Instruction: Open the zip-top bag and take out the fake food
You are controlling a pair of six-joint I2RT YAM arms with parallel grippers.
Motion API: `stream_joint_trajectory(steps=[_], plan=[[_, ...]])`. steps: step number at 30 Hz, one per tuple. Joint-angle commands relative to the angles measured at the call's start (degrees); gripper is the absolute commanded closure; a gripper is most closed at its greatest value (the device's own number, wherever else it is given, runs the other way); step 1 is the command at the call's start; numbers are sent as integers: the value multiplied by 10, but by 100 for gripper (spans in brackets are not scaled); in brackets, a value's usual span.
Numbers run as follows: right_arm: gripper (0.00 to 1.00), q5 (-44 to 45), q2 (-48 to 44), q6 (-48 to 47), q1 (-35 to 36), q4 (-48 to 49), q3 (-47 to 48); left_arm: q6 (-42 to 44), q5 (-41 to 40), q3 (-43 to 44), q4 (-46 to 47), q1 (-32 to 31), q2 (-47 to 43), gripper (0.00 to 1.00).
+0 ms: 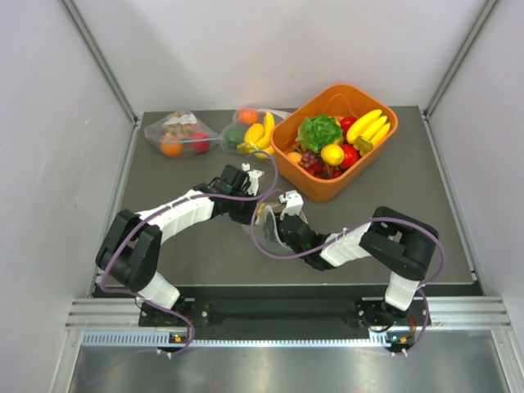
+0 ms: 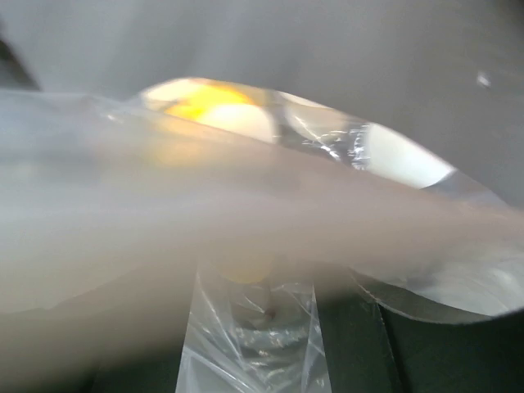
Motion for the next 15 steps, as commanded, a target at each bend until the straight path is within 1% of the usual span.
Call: stream_joint_trajectory(steps=[1,4,5,8,15], plan=[[42,34,-33,-4,-10,3,-22,6,17,16,-32,-1,7,100],[41,-6,-50,4,-21,65,-62,6,3,16,-31,-1,9,100],[41,-23,-51,8,-23,91,-75,7,16,16,-31,-1,11,100],[41,-30,-47,-1,-25,80,-58,9,29,21,-38,-1,17,100],[42,-67,-6,-35,-25,68,-11,21,112,21,-27,-2,25,100]])
